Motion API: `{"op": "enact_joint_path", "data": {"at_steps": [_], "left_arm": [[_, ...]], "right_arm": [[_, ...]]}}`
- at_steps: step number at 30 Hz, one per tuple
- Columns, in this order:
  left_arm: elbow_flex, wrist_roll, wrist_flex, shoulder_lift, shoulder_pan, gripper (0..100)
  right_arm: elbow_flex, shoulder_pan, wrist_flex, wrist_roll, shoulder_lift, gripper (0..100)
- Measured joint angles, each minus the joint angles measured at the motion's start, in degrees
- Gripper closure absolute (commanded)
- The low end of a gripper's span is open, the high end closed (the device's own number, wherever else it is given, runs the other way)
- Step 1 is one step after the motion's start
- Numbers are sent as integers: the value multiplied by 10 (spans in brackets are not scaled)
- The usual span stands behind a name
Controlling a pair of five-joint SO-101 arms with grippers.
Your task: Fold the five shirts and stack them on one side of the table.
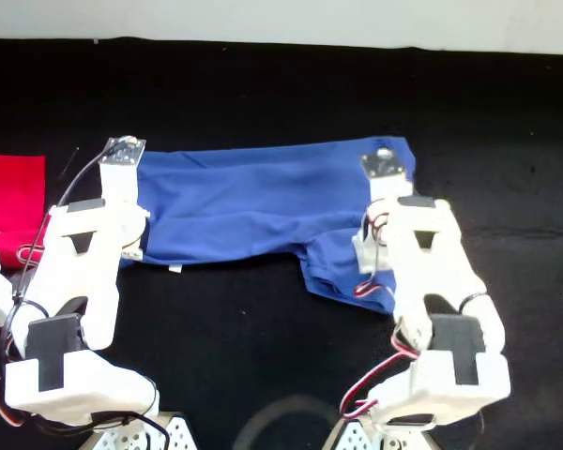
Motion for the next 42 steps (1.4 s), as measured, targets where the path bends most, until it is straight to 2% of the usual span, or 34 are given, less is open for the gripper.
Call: {"op": "enact_joint_path", "data": {"at_steps": [6,17,23,32,38,42], "left_arm": [[0,0,0,0,0,992],[0,0,0,0,0,992],[0,0,0,0,0,992],[0,0,0,0,0,992],[0,0,0,0,0,992],[0,0,0,0,0,992]], "right_arm": [[-33,37,23,0,2,992],[-104,35,150,0,-15,992],[-92,-47,178,0,-74,992],[-8,-181,76,0,-40,992],[-8,-200,72,0,-39,992],[-8,-189,98,0,-98,991]]}}
